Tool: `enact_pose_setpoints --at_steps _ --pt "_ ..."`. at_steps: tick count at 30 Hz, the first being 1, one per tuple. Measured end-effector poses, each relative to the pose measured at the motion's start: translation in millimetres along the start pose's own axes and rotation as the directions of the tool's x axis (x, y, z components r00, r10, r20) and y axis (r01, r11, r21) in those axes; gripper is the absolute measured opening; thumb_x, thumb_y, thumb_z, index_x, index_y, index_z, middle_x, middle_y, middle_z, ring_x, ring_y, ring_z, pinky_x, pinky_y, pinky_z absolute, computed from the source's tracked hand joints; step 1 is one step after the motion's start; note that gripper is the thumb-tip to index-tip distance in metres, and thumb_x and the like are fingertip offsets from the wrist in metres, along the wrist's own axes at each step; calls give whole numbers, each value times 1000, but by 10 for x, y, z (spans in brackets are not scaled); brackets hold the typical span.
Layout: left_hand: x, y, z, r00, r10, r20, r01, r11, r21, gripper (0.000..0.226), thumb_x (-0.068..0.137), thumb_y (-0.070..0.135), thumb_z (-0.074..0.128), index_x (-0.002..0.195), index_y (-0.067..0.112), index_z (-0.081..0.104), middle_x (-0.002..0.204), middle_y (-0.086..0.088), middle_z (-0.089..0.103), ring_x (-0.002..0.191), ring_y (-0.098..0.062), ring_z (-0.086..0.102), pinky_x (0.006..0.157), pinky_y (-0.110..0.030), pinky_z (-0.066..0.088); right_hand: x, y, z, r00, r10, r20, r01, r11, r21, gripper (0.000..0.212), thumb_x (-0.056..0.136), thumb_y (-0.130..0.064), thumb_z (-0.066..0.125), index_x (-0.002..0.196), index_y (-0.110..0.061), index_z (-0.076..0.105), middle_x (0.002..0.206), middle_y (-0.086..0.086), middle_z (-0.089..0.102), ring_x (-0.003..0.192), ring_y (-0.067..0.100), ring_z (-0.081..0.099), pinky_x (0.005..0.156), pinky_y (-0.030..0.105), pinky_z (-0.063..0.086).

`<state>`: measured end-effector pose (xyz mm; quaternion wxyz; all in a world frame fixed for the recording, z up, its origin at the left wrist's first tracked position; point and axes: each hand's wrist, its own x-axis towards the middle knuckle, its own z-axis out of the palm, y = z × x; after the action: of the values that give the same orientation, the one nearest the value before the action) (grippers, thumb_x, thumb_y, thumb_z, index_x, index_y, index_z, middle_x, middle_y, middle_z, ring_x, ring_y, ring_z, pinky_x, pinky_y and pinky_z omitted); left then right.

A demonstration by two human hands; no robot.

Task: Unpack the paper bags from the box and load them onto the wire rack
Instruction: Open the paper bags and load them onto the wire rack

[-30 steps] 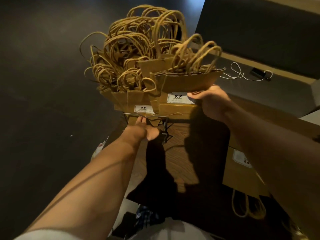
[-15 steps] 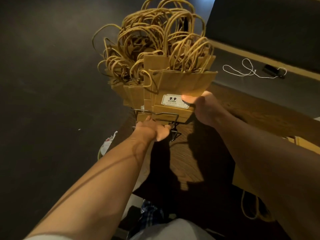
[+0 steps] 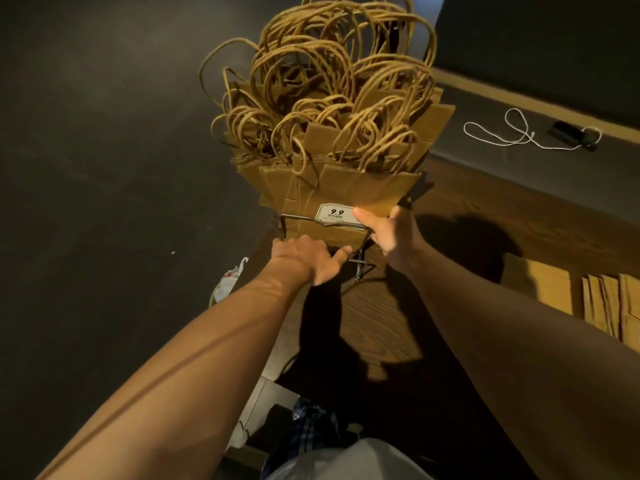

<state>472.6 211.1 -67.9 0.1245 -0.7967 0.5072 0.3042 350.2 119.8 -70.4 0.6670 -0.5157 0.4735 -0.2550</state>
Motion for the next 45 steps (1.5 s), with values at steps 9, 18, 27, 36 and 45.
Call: enact_pose_setpoints --at_steps 9,18,27,36,45 --pt "23 -350 -65 971 -196 -137 104 863 -495 44 98 46 50 120 12 65 116 -14 63 111 -36 60 97 -40 48 39 77 6 991 -43 -124 -4 934 -357 47 79 -33 79 118 -10 64 118 2 67 105 19 63 99 32 48" --pt "-5 -706 -15 828 -259 -498 -131 773 -620 23 97 38 58 106 18 62 101 -6 70 95 -27 66 87 -45 55 6 47 -57 972 47 -229 -100 969 -225 20 80 -27 77 93 -15 67 96 -1 67 89 16 63 85 35 51" --pt "-130 -569 -57 834 -324 -446 112 892 -438 40 99 46 44 111 19 71 108 -18 67 103 -42 61 86 -42 48 38 75 -149 958 192 -211 -229 959 -165 17 95 -16 60 111 -9 62 110 6 64 101 19 56 91 34 45" --pt "-301 284 -82 839 229 -493 -366 909 -200 32 96 37 50 81 18 70 73 -6 68 74 -26 64 68 -34 52 -39 -11 -564 946 151 -287 -216 953 -210 29 96 -7 50 120 -16 64 121 8 61 109 23 58 97 36 50" --pt "-98 1389 318 939 268 -215 -330 878 -346 18 98 33 52 86 24 62 89 -4 68 86 -23 64 74 -31 49 -512 214 -1687 784 230 -577 -384 909 -159 24 98 -13 48 117 -10 63 105 9 61 91 21 57 70 29 45"
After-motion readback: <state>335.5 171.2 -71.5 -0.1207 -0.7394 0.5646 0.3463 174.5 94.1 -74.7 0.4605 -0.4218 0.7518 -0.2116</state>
